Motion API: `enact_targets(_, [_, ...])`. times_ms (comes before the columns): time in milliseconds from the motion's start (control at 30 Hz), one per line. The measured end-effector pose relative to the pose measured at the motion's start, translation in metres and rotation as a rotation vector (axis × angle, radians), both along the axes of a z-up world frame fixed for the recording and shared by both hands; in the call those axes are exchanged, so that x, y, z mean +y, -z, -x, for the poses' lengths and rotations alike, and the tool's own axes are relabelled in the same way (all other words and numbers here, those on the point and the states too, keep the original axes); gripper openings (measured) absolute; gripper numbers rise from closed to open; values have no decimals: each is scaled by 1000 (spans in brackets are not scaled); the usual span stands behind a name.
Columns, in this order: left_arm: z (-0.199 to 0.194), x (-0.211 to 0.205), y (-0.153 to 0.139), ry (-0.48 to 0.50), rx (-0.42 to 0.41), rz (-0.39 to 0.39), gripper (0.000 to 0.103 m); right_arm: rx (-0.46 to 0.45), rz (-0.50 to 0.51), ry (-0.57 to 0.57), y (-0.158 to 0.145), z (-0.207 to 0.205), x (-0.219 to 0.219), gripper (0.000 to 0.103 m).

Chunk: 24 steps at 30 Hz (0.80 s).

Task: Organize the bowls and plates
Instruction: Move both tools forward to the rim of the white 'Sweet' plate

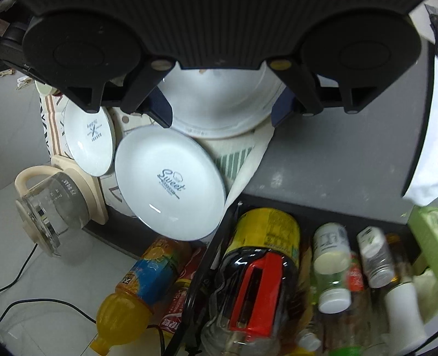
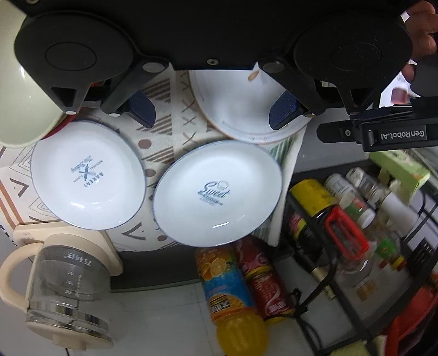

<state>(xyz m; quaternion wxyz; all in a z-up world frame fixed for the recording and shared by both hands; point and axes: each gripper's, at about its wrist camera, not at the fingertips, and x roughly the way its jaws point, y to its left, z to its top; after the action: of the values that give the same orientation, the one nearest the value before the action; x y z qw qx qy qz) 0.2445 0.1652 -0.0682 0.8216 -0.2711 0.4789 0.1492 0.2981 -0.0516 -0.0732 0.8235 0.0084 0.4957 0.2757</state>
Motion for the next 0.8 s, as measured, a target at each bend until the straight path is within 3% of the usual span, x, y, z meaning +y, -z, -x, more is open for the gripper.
enact_targets(333, [-37, 15, 32, 46, -14, 7, 75, 66, -40, 166, 22, -25, 3, 64])
enact_targets(500, [-49, 22, 50, 49, -19, 19, 72, 94, -63, 228, 39, -37, 10, 59])
enact_targets(700, [-60, 27, 70, 30, -22, 32, 61, 124, -95, 260, 60, -54, 22, 57])
enact_targets(800, [-62, 29, 79, 12, -23, 35, 54, 159, -102, 290, 73, -63, 26, 46])
